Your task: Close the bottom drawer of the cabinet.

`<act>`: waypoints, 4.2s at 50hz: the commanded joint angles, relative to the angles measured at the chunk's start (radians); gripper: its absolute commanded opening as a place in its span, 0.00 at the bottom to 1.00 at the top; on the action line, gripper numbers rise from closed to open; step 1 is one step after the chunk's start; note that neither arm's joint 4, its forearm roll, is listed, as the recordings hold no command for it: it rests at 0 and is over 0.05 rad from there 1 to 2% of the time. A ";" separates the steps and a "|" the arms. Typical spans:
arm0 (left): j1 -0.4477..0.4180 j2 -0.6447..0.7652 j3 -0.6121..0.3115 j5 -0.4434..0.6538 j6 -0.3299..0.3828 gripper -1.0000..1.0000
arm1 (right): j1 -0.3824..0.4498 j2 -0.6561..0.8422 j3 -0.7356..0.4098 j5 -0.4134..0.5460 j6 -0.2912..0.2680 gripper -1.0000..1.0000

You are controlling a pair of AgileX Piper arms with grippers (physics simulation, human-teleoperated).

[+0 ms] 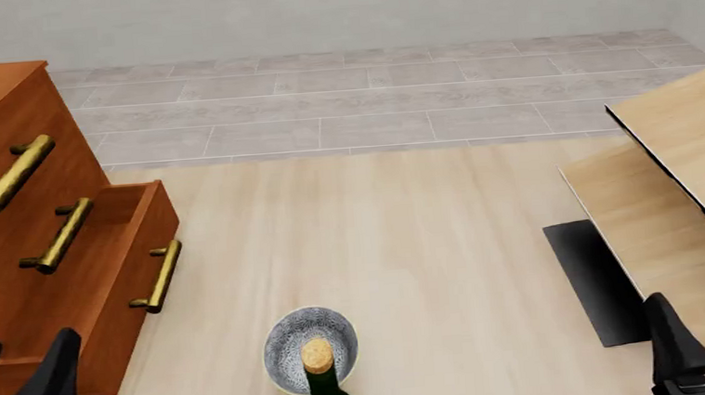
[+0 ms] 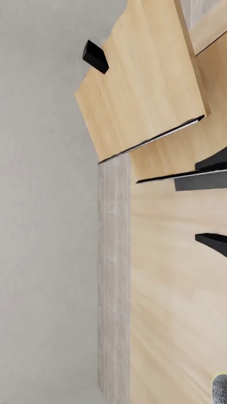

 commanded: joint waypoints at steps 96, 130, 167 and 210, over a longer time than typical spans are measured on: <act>-0.204 1.553 0.041 -1.274 -0.106 1.00 | 0.064 -0.001 -0.002 -0.027 -0.055 1.00; -0.017 1.792 -0.103 -1.273 -0.005 1.00 | 0.068 -0.001 -0.001 -0.031 -0.065 1.00; 0.089 1.827 -0.130 -1.273 0.114 1.00 | 0.074 -0.001 -0.001 -0.034 -0.074 1.00; 0.131 1.848 -0.142 -1.274 0.205 1.00 | 0.075 -0.001 -0.001 -0.042 -0.080 1.00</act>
